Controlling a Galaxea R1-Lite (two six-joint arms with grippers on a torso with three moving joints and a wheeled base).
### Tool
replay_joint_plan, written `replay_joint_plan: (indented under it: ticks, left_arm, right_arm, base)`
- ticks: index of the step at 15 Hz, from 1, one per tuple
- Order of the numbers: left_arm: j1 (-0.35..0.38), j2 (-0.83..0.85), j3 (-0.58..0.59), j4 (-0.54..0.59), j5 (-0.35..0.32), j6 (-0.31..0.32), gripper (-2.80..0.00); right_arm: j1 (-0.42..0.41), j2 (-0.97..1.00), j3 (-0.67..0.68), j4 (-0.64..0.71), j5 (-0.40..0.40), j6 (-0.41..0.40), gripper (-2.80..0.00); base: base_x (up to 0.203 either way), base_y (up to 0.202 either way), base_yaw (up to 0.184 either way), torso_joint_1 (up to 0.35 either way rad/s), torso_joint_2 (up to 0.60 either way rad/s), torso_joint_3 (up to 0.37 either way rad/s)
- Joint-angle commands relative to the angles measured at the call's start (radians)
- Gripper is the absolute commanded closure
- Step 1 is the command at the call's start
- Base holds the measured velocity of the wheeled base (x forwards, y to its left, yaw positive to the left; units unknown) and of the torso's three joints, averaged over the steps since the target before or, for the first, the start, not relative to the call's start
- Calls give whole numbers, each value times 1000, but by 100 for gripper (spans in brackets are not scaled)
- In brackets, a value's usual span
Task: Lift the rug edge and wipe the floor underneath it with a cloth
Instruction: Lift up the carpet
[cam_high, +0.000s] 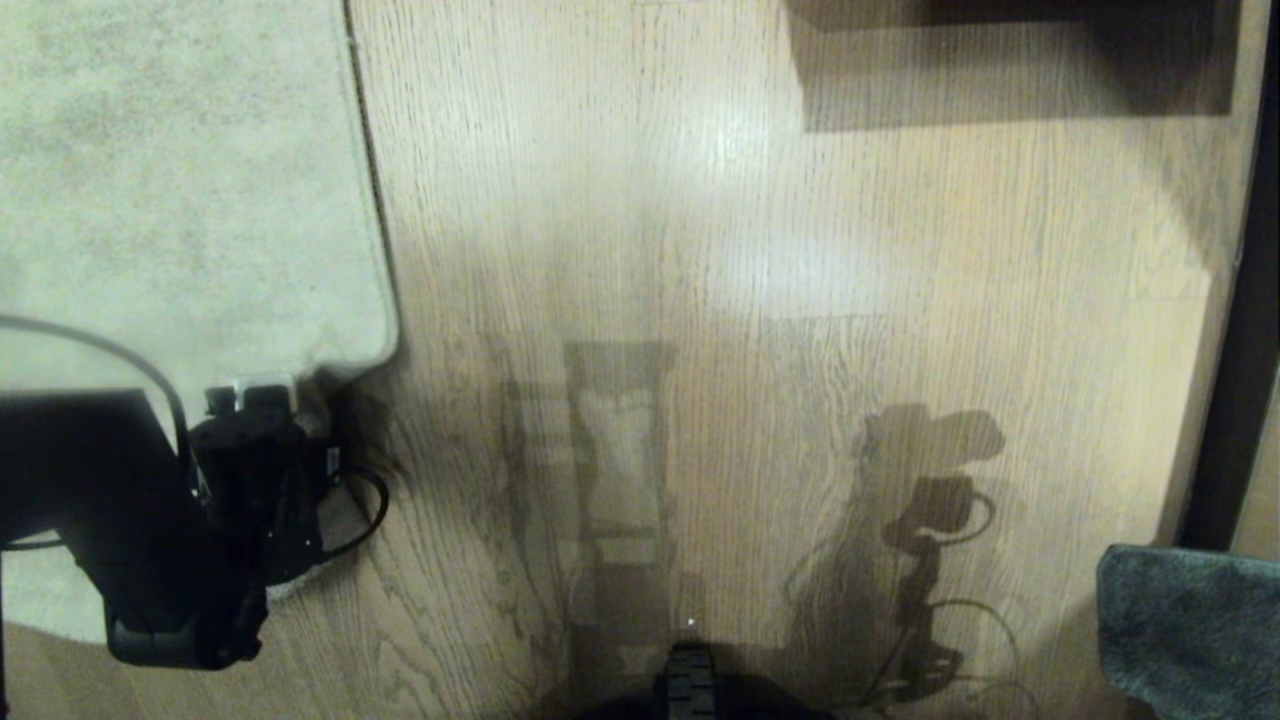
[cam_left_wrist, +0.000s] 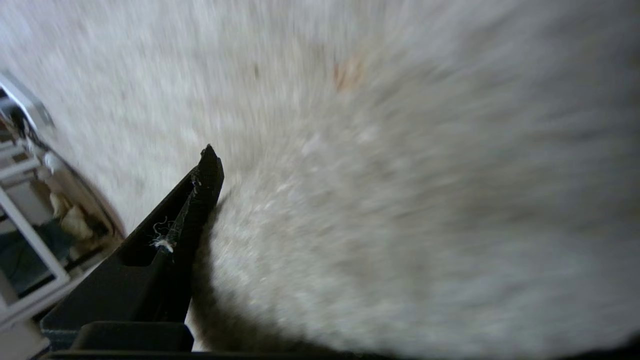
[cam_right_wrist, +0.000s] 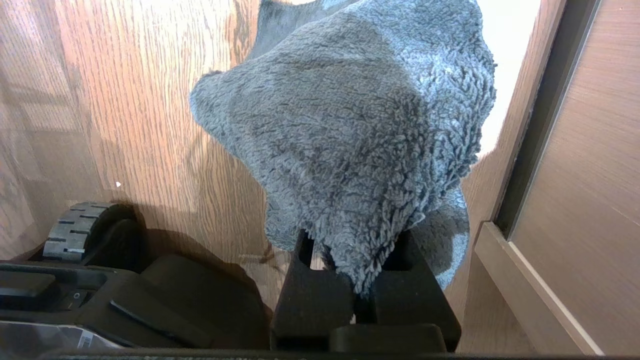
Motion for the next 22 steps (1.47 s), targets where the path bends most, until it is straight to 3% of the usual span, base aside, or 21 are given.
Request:
replay_joint_plan:
  ticks: [1,4,8,18,22]
  left_arm:
    - [-3,-13,-40,-49,2,10,-280]
    - [-10,-25,-77,-49,2,19,-280]
    - [-11,-78,-30,-49,2,41,-280]
    - [-9,-149,335,-49,7,98,-280]
    - [-47,-126,431,-49,9,99,-280]
  right_arm:
    - [1,1,0,0,1,0,0]
    - [1,1,0,0,1,0,0]
    - [1,0,0,0,1,-1,0]
    - [1,1,0,0,1,-1,0]
    - [1,1,0,0,1,-1,0]
  base:
    - [0,0,0,0,0,0]
    - [0,0,0,0,0,0]
    - [0,0,0,0,0,0]
    - [0,0,0,0,0,0]
    - [0,0,0,0,0,0]
